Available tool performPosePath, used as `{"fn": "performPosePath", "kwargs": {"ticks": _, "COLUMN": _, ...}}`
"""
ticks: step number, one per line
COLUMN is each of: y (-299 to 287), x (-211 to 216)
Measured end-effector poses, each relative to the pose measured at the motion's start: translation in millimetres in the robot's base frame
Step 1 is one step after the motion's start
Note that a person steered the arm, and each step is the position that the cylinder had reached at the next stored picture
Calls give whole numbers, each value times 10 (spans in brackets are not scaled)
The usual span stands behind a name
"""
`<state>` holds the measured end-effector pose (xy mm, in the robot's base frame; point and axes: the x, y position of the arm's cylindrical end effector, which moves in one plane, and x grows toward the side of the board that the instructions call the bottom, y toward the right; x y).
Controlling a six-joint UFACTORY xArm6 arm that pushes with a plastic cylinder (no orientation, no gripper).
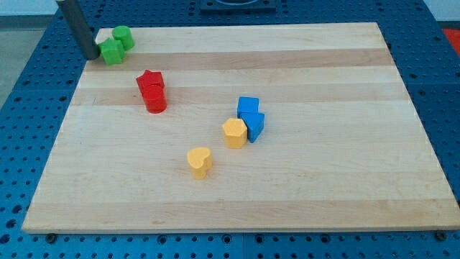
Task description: Slide yellow heart slightly up
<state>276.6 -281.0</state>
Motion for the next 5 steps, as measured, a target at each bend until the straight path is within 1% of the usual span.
{"fn": "performPosePath", "kwargs": {"ticks": 1, "y": 97, "x": 0}}
{"fn": "performPosePath", "kwargs": {"ticks": 2, "y": -112, "x": 94}}
{"fn": "performPosePath", "kwargs": {"ticks": 3, "y": -133, "x": 329}}
{"fn": "performPosePath", "kwargs": {"ticks": 5, "y": -19, "x": 476}}
